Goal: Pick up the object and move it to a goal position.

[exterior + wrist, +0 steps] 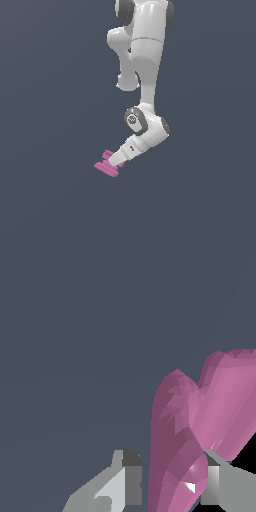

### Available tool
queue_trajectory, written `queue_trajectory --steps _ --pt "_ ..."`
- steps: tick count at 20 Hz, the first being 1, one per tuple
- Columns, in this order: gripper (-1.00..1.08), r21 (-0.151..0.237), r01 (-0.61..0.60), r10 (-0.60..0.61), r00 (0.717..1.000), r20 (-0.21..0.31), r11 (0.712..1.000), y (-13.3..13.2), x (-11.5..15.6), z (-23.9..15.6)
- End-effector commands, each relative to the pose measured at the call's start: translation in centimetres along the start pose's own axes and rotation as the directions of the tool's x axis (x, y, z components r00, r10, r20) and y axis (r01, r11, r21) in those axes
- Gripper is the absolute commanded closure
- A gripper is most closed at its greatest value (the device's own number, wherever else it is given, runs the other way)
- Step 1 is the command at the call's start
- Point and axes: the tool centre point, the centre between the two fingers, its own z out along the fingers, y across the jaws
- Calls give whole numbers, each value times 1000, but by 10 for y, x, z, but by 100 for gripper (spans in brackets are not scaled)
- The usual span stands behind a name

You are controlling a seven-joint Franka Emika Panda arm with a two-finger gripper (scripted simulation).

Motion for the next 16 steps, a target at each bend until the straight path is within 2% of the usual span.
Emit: queue_trajectory --steps 1,16 --pt "108 -1 0 0 1000 -2 1000 0 1 1" --pt "108 -1 -1 1 1000 -2 1000 3 -4 -8"
